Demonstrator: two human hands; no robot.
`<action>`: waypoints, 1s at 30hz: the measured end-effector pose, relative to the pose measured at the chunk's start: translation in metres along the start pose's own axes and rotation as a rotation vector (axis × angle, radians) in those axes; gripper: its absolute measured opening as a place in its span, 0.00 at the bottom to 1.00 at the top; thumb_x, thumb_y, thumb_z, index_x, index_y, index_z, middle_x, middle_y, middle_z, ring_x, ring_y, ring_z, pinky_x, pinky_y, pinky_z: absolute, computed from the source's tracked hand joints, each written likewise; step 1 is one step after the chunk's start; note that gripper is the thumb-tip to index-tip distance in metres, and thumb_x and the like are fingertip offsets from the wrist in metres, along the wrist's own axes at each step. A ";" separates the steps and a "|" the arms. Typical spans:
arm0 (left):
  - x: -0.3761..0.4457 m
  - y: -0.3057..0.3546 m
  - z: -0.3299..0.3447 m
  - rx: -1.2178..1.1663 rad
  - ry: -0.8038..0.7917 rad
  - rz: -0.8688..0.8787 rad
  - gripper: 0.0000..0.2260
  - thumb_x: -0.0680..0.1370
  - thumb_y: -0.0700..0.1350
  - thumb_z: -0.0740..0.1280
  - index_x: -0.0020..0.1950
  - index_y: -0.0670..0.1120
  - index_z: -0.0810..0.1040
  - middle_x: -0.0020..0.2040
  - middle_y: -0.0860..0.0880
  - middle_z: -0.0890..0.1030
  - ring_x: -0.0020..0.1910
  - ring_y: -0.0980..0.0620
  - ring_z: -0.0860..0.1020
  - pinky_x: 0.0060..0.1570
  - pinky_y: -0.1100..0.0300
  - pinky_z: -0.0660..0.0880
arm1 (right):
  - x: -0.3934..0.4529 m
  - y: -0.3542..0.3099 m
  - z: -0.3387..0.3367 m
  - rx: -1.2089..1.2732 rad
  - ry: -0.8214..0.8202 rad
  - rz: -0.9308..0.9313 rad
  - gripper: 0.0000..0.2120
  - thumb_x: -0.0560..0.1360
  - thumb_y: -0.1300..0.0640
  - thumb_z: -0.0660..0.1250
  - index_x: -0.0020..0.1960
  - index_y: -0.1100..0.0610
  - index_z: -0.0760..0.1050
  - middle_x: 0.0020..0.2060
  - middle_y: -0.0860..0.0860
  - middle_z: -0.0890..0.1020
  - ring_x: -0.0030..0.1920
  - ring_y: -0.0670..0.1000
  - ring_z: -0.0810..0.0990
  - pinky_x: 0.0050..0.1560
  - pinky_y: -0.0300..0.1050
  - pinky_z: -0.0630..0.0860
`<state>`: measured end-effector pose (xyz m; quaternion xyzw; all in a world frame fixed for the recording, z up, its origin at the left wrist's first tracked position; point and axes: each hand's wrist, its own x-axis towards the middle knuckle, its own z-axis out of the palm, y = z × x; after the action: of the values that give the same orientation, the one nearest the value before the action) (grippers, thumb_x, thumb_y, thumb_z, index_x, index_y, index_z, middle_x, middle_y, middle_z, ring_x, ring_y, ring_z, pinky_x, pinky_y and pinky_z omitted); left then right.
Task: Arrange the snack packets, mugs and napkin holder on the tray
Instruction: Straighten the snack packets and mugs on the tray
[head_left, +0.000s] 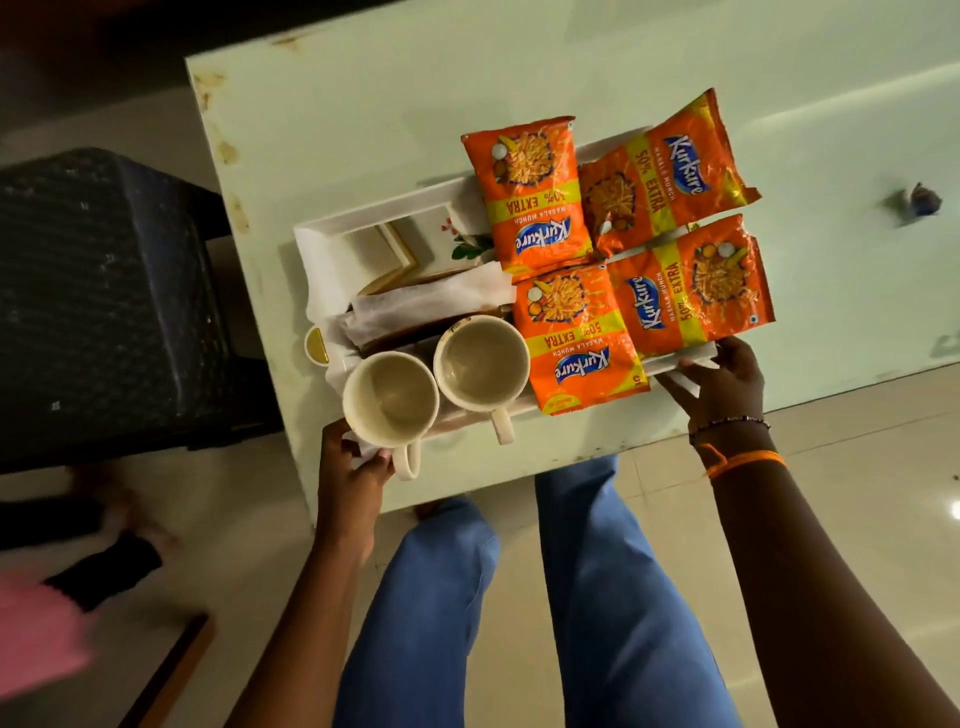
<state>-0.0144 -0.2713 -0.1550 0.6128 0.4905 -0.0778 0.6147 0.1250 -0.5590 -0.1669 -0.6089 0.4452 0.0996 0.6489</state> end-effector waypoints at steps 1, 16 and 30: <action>0.003 0.004 0.010 0.017 -0.008 0.006 0.19 0.72 0.31 0.68 0.57 0.50 0.71 0.60 0.44 0.76 0.60 0.45 0.75 0.58 0.43 0.74 | 0.008 -0.007 -0.003 0.009 0.004 -0.004 0.18 0.72 0.76 0.57 0.55 0.58 0.68 0.56 0.56 0.72 0.56 0.59 0.74 0.46 0.50 0.78; 0.041 0.084 0.180 0.097 -0.049 0.090 0.20 0.70 0.31 0.70 0.60 0.39 0.71 0.58 0.38 0.78 0.57 0.41 0.77 0.49 0.54 0.75 | 0.142 -0.134 -0.036 0.001 -0.029 -0.052 0.17 0.72 0.75 0.58 0.54 0.58 0.69 0.51 0.54 0.77 0.51 0.56 0.78 0.38 0.44 0.82; 0.041 0.097 0.208 -0.149 -0.003 -0.036 0.19 0.73 0.30 0.65 0.62 0.42 0.70 0.59 0.41 0.75 0.57 0.44 0.77 0.55 0.51 0.77 | 0.164 -0.154 -0.034 -0.067 -0.031 -0.027 0.18 0.73 0.75 0.59 0.59 0.59 0.68 0.60 0.58 0.74 0.60 0.60 0.76 0.47 0.49 0.80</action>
<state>0.1802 -0.4004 -0.1663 0.5564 0.5047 -0.0532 0.6579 0.3091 -0.6933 -0.1691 -0.6345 0.4232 0.1153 0.6364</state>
